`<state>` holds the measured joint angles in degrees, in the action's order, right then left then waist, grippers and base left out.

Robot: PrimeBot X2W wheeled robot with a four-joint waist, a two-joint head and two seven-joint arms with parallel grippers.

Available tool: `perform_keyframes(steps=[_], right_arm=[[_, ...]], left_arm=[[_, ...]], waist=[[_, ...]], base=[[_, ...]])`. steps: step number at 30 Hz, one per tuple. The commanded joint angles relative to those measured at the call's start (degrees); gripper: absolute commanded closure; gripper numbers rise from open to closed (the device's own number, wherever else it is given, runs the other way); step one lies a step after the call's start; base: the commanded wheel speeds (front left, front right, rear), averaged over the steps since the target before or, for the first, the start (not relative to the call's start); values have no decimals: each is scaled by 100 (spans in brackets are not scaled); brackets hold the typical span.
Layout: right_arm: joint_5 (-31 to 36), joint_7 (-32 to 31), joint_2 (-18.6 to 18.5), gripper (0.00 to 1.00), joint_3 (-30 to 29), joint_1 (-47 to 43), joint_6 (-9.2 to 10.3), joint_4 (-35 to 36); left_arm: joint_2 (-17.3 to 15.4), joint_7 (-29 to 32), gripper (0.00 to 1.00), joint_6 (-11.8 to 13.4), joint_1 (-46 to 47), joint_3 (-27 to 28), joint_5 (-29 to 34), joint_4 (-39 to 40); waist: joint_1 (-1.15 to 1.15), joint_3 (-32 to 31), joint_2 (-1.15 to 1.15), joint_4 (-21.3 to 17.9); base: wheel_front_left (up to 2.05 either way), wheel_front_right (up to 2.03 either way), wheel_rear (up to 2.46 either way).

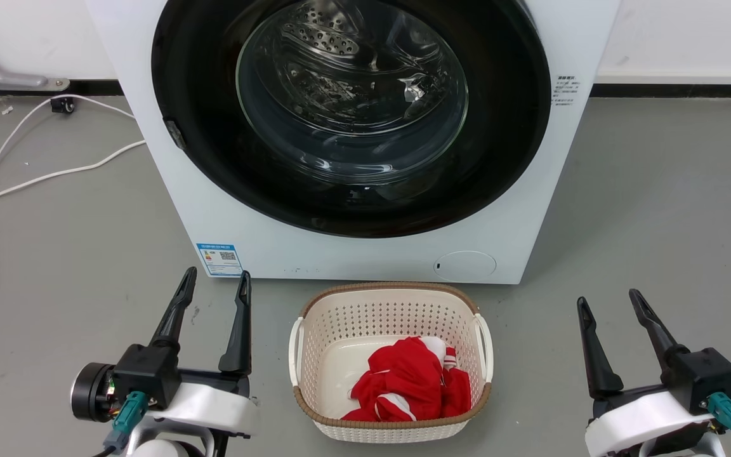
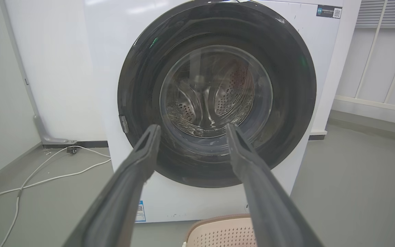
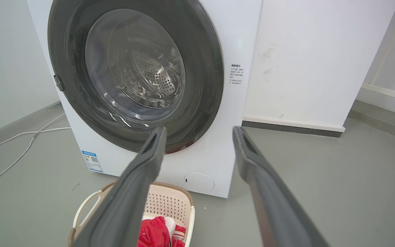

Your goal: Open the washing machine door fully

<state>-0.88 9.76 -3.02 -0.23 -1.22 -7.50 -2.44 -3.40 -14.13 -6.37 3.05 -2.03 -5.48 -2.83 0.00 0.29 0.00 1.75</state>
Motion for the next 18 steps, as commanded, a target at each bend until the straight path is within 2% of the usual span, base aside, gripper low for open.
perform_keyframes(steps=[1, 8, 18], right_arm=[[98, 47, 22, 0, 15, -2, 3, -13], [323, 130, 25, 0, 21, -15, 3, -24], [238, 185, 25, 0, 15, 5, 3, -47]], left_arm=[[-21, -46, 0, 17, -39, 7, 148, 42], [-11, -119, 0, -2, -31, -10, 404, 46], [12, -120, 0, -21, -44, -9, 314, 8]], waist=[[0, 9, 0, 3], [0, 27, 0, 32], [0, 28, 0, 31]], base=[[0, 0, 0], [0, 0, 0], [0, 0, 0]])
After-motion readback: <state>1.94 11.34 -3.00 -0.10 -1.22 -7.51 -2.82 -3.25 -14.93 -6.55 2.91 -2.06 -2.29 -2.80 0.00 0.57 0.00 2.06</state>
